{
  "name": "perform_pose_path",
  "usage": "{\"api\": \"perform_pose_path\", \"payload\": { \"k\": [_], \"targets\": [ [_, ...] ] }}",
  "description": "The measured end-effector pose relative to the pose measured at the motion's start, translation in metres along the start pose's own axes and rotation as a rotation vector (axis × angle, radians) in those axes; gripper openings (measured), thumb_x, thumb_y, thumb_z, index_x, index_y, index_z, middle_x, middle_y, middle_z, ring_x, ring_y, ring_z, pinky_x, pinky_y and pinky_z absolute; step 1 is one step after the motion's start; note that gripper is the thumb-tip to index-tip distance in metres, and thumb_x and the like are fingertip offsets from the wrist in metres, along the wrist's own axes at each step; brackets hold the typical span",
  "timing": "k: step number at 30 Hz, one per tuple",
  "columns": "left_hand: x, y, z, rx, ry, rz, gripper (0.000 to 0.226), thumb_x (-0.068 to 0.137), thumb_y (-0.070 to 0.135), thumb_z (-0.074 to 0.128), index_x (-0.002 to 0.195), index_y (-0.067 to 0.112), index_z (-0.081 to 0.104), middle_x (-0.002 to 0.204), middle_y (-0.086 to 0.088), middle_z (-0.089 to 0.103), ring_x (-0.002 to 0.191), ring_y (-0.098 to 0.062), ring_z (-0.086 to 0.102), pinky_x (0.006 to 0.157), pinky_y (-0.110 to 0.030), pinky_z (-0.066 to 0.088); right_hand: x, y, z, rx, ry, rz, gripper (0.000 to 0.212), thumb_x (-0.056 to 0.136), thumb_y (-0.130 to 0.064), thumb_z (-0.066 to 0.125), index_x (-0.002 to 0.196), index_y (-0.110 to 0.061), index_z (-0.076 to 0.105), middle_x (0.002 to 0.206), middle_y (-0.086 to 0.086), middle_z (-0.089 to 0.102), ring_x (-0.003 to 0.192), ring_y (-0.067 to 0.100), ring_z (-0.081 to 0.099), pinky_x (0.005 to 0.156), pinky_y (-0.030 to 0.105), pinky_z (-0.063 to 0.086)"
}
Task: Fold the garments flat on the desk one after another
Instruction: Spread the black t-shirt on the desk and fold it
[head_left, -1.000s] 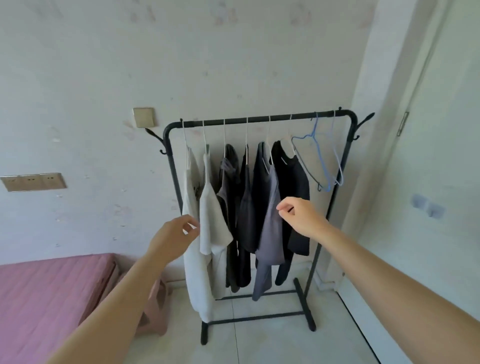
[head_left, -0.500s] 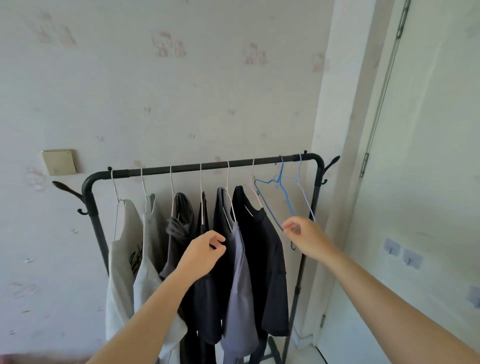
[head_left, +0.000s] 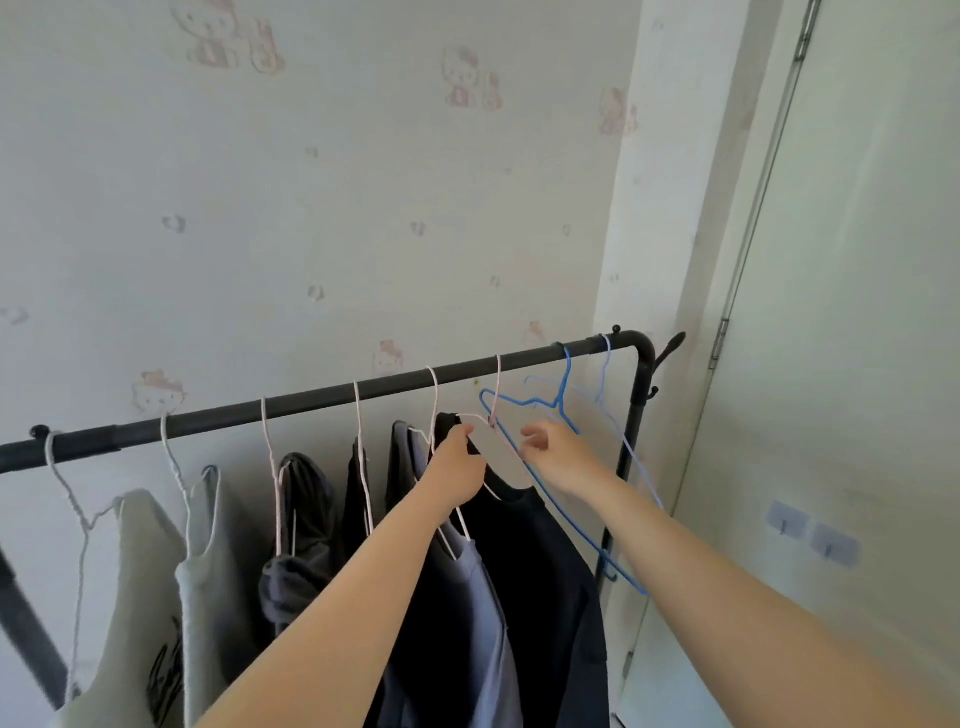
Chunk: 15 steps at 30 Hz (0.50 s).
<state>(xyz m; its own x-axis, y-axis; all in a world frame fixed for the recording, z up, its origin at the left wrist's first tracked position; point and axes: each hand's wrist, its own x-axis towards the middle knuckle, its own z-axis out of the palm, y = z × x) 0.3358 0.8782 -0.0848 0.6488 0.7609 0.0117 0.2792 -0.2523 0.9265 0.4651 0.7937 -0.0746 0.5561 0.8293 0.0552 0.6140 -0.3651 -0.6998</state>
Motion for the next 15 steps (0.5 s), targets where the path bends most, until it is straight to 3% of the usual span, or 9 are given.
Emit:
{"api": "perform_pose_path", "payload": {
  "k": [2,4,6,8,9,11,13,15],
  "targets": [
    [0.011,-0.008,0.007,-0.073,0.007,-0.043,0.056,0.094,-0.004,0.044,0.145,0.014,0.031,0.132,-0.005,0.048,0.112,-0.021,0.051,0.101,-0.037,0.045,0.012,0.0,0.017,0.056,-0.06,0.077,0.047,0.093,-0.017,0.055,0.138,-0.009,0.045,0.132,0.008,0.055,0.121,0.023,0.052,0.094,0.028,0.039],
    [0.021,-0.014,0.012,-0.074,0.039,-0.049,0.061,0.093,-0.007,0.042,0.147,0.015,0.027,0.145,-0.006,0.039,0.124,-0.022,0.046,0.102,-0.029,0.041,0.026,0.0,0.031,0.131,-0.076,0.126,0.046,0.091,-0.017,0.057,0.135,-0.008,0.048,0.128,0.01,0.057,0.116,0.024,0.055,0.093,0.029,0.042],
    [0.031,-0.018,0.014,-0.062,0.049,-0.036,0.064,0.093,-0.008,0.039,0.149,0.016,0.024,0.152,-0.007,0.032,0.113,-0.012,0.051,0.086,-0.012,0.04,0.043,0.0,0.038,0.223,-0.025,0.147,0.041,0.089,-0.016,0.059,0.129,-0.006,0.055,0.12,0.01,0.062,0.103,0.023,0.061,0.094,0.034,0.048],
    [0.038,-0.021,0.017,-0.05,0.048,-0.024,0.065,0.093,-0.007,0.038,0.151,0.017,0.02,0.154,-0.008,0.028,0.095,-0.003,0.049,0.059,-0.001,0.037,0.053,-0.002,0.039,0.289,0.014,0.138,0.03,0.091,-0.016,0.059,0.119,-0.008,0.063,0.107,0.006,0.063,0.088,0.019,0.062,0.086,0.034,0.053],
    [0.04,-0.022,0.018,-0.029,0.053,-0.019,0.065,0.093,-0.007,0.038,0.151,0.016,0.019,0.154,-0.008,0.026,0.103,-0.007,0.049,0.053,-0.001,0.035,0.056,-0.003,0.037,0.276,0.031,0.111,0.025,0.092,-0.017,0.059,0.113,-0.009,0.067,0.1,0.003,0.063,0.086,0.018,0.059,0.081,0.033,0.051],
    [0.045,-0.022,0.022,0.016,0.081,-0.02,0.066,0.093,-0.007,0.038,0.152,0.016,0.017,0.155,-0.009,0.024,0.125,-0.018,0.043,0.06,-0.005,0.035,0.061,-0.003,0.029,0.272,0.089,0.064,0.013,0.092,-0.019,0.06,0.09,-0.014,0.072,0.081,-0.004,0.059,0.078,0.015,0.053,0.069,0.025,0.04],
    [0.049,-0.023,0.024,0.058,0.119,-0.021,0.065,0.093,-0.005,0.041,0.151,0.014,0.018,0.154,-0.009,0.026,0.133,-0.022,0.038,0.083,-0.016,0.042,0.061,-0.006,0.018,0.326,0.16,0.042,0.023,0.092,-0.019,0.06,0.071,-0.016,0.067,0.061,-0.009,0.048,0.061,0.011,0.045,0.056,0.022,0.031],
    [0.051,-0.021,0.028,0.071,0.155,-0.016,0.063,0.094,0.004,0.047,0.151,0.011,0.02,0.154,-0.009,0.028,0.138,-0.025,0.034,0.108,-0.033,0.037,0.059,-0.012,0.002,0.351,0.191,0.046,0.026,0.092,-0.022,0.059,0.077,-0.003,0.071,0.054,-0.007,0.043,0.051,0.009,0.039,0.052,0.023,0.03]
  ]
}}
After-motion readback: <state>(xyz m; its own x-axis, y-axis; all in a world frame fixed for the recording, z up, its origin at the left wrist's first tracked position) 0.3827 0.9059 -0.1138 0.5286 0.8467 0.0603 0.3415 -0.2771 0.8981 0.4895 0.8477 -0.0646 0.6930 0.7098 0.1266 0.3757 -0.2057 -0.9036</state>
